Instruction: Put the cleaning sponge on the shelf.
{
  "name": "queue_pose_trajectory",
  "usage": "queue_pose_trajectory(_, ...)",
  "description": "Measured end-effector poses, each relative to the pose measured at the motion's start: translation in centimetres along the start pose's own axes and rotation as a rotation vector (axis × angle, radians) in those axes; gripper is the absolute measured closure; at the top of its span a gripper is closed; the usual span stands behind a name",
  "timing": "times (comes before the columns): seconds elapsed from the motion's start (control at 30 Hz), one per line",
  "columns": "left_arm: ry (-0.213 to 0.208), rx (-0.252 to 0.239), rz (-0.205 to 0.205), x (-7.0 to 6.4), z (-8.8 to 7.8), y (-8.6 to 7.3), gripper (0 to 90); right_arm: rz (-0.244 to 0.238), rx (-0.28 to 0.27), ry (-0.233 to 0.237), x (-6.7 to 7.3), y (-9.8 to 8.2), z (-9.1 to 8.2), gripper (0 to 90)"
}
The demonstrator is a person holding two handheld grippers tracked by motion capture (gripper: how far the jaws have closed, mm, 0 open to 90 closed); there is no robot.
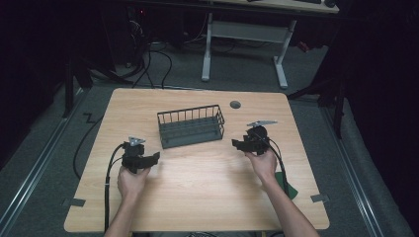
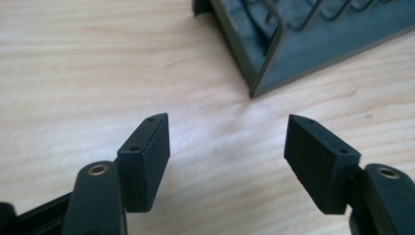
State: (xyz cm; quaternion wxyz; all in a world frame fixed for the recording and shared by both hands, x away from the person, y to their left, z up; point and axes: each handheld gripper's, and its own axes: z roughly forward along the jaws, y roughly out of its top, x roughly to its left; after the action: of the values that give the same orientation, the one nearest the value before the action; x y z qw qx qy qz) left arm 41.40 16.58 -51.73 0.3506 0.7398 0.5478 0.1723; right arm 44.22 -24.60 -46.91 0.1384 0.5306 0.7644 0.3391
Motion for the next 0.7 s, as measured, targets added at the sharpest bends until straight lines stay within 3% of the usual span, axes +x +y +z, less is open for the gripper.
queue_pose_trajectory(0.03,0.005,-0.002,0.002,0.0,-0.1,-0.3,33.8,-0.001,0.009,0.004,-0.1,-0.1,-0.3,40.9)
queue_pose_trajectory(0.1,0.019,0.001,0.007,0.1,-0.2,-1.0,33.7,-0.014,-0.027,0.013,-0.5,-1.0,-1.7,42.2)
queue_pose_trajectory(0.2,0.025,-0.010,-0.001,0.1,-0.5,-1.9,33.7,-0.029,0.000,0.010,-0.6,-1.4,-2.7,41.8)
queue_pose_trajectory(0.23,0.033,-0.010,0.002,0.0,-0.6,-2.3,33.6,-0.037,-0.044,0.004,-0.8,-2.2,-3.8,41.5)
queue_pose_trajectory(0.27,0.033,-0.010,0.002,0.0,-0.6,-2.3,33.6,-0.037,-0.044,0.004,-0.8,-2.2,-3.8,41.5)
queue_pose_trajectory(0.47,0.074,-0.046,0.051,-0.3,-1.0,-3.5,33.4,-0.034,-0.032,0.010,-1.7,-4.3,-6.5,40.0)
queue_pose_trajectory(0.53,0.094,-0.047,0.076,-0.6,-1.0,-3.8,32.1,-0.046,-0.027,0.003,-2.1,-5.9,-7.9,40.0)
queue_pose_trajectory(0.63,0.093,-0.045,0.072,-0.6,-1.1,-3.9,31.7,-0.052,-0.014,-0.015,-2.3,-7.1,-8.8,37.9)
queue_pose_trajectory(0.7,0.093,-0.046,0.072,-0.6,-1.1,-3.9,31.6,-0.071,-0.003,-0.059,-2.3,-8.8,-10.1,34.4)
